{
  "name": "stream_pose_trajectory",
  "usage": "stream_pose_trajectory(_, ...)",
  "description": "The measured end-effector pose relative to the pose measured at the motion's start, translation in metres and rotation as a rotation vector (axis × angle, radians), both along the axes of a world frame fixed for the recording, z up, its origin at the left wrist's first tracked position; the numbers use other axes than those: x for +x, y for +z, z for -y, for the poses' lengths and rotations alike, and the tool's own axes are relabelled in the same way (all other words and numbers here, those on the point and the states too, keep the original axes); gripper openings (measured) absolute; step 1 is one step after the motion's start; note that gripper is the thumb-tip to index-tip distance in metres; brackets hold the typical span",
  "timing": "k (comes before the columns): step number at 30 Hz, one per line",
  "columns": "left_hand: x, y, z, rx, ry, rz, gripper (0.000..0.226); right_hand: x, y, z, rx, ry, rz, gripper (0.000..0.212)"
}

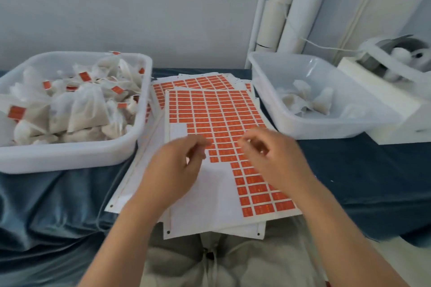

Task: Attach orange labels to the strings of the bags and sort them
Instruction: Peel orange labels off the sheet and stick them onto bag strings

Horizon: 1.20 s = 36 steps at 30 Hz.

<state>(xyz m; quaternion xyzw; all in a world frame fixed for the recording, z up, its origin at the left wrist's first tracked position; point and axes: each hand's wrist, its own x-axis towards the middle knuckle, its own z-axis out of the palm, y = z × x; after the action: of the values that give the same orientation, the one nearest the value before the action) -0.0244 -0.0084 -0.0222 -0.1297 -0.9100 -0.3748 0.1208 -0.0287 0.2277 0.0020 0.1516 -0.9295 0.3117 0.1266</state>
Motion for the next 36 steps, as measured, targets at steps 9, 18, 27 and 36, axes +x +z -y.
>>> stream_pose_trajectory(9,-0.001,-0.037,-0.011,0.041,0.019,0.106,0.007,-0.126,0.055,-0.123,-0.043,-0.560,0.137,0.027)
stream_pose_trajectory(18,-0.004,-0.041,-0.005,0.117,0.012,0.119,0.006,-0.192,0.034,-0.146,0.243,-0.686,0.731,0.029)
stream_pose_trajectory(27,-0.003,-0.039,-0.008,0.049,0.014,0.133,0.008,-0.202,0.044,-0.155,-0.183,-0.614,0.576,0.018)
stream_pose_trajectory(36,0.000,-0.035,-0.008,0.071,-0.015,0.141,0.006,-0.163,0.098,-0.152,-0.437,-0.392,0.450,0.014)
